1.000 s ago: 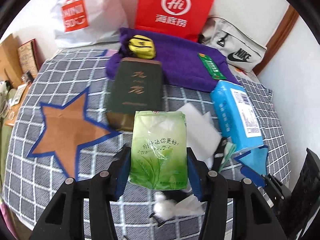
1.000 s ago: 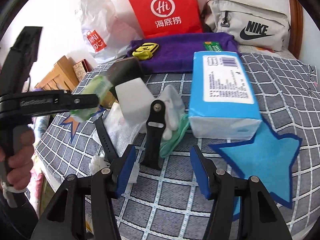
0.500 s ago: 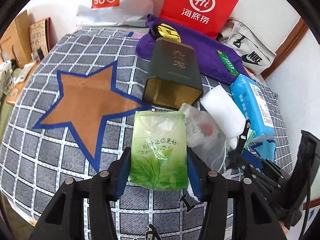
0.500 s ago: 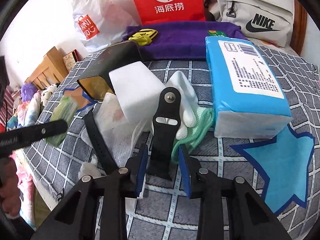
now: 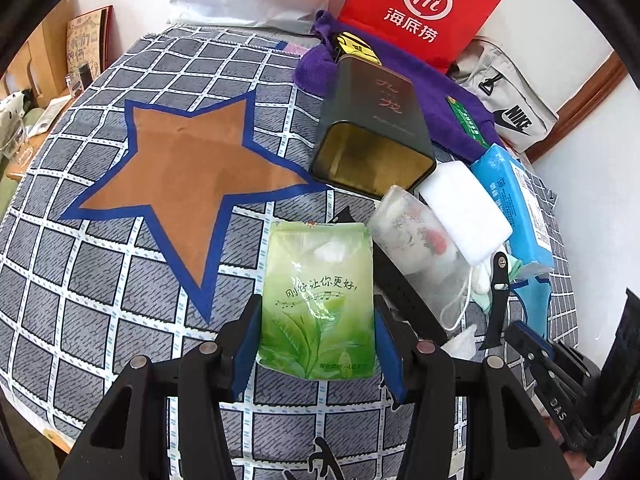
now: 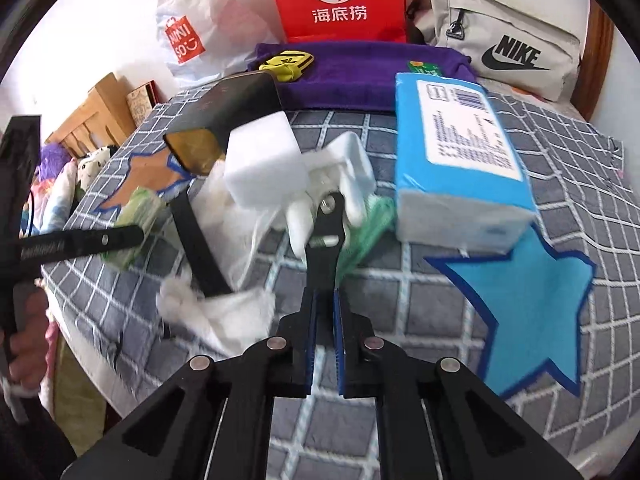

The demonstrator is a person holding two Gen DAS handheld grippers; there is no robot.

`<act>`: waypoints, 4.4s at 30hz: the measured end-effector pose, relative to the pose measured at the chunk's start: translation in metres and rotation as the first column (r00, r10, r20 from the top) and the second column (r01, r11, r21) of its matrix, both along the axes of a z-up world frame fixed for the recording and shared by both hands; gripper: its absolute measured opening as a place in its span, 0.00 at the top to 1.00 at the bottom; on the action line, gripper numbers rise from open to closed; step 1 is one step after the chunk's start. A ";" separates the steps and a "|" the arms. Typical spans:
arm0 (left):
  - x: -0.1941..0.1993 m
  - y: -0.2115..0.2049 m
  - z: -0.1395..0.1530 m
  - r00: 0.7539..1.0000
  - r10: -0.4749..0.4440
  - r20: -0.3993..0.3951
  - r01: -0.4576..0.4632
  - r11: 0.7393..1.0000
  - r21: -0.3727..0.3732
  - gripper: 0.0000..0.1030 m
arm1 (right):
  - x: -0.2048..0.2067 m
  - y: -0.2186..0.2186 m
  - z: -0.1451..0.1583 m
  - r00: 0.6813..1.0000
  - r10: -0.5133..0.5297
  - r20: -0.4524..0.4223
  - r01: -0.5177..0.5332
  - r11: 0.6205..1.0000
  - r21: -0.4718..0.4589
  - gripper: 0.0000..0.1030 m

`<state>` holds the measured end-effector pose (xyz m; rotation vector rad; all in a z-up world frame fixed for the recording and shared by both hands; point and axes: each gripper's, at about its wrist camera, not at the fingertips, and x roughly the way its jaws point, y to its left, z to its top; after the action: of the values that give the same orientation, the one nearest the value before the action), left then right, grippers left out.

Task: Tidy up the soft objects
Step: 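Grasp the black watch strap with the right tool while the left tool holds the tissue pack, then carry the tissue pack and watch strap onto the purple towel and release both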

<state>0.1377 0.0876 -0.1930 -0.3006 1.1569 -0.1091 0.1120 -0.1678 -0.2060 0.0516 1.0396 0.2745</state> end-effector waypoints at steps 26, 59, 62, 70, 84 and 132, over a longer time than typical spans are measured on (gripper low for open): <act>-0.006 -0.005 0.001 1.000 0.004 -0.015 -0.003 0.999 0.040 0.51 | 0.004 0.011 -0.005 0.994 0.009 0.111 0.002 0.995 -0.099 0.82; 0.000 -0.015 0.054 0.997 -0.040 0.068 0.032 0.994 0.107 0.51 | -0.007 -0.087 0.015 0.990 -0.140 0.022 0.140 0.990 0.027 0.81; 0.003 -0.015 0.061 0.996 -0.040 0.082 0.032 0.995 0.099 0.51 | -0.003 -0.091 0.019 0.990 -0.140 0.008 0.139 0.989 0.056 0.81; 0.014 -0.019 0.078 0.992 -0.053 0.112 0.044 0.995 0.087 0.51 | 0.006 -0.091 0.031 0.990 -0.139 0.014 0.137 0.988 0.074 0.81; 0.061 -0.026 0.091 0.989 -0.065 0.133 0.050 0.992 0.113 0.51 | 0.058 -0.086 0.088 0.983 -0.141 0.119 0.134 0.989 0.062 0.81; 0.259 -0.047 0.028 0.996 -0.066 0.052 0.062 0.995 0.076 0.51 | 0.289 -0.071 0.038 0.995 -0.097 0.029 0.095 0.993 0.070 0.81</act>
<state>0.3966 0.0409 -0.1647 -0.1936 1.1146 -0.1293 0.4012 -0.2393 -0.1679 0.1582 0.9920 0.2227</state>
